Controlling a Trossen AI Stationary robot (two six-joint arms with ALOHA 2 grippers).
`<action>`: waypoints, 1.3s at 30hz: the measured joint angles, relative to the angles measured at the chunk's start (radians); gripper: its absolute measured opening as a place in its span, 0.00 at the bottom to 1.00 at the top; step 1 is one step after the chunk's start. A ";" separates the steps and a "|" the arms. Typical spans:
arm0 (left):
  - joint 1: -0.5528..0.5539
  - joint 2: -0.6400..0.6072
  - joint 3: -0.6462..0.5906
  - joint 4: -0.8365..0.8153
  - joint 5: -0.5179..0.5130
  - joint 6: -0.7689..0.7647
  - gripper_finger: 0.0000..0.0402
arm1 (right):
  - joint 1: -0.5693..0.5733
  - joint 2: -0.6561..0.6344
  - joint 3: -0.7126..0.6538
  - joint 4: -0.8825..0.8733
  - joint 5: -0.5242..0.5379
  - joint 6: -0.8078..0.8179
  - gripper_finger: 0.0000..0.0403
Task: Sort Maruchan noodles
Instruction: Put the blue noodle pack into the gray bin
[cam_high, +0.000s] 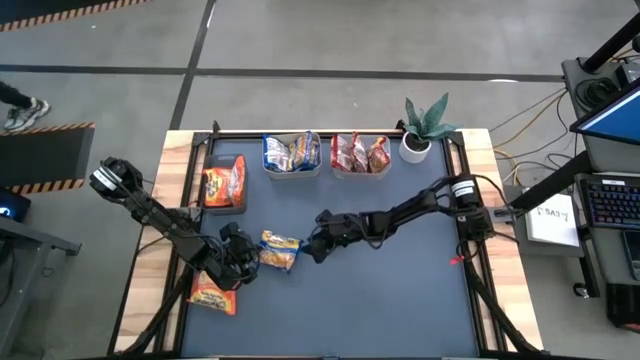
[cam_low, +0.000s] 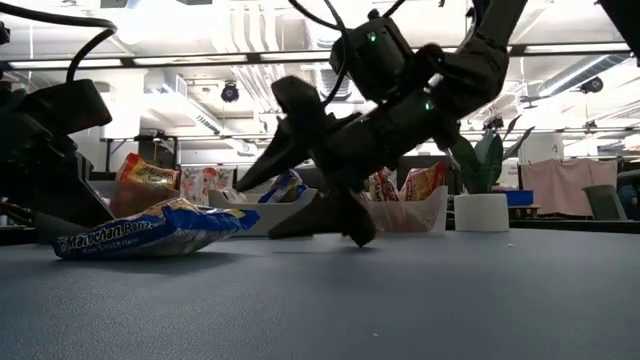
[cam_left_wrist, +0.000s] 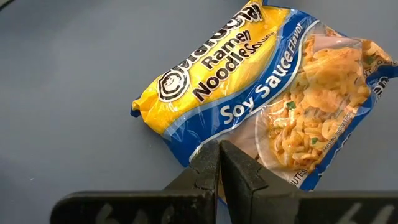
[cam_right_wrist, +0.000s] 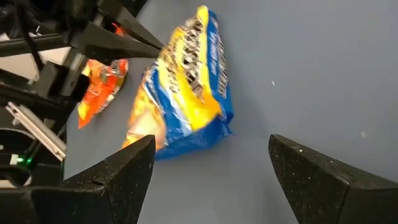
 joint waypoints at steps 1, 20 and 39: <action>0.000 0.000 0.000 0.001 0.000 0.000 0.00 | 0.001 0.017 0.001 0.024 0.002 0.006 0.75; 0.000 0.002 -0.002 0.065 0.010 -0.005 0.00 | 0.006 0.136 0.213 -0.086 -0.087 -0.081 0.75; 0.000 0.002 -0.002 0.076 -0.024 -0.007 0.00 | -0.004 0.138 0.222 -0.089 -0.079 -0.103 0.50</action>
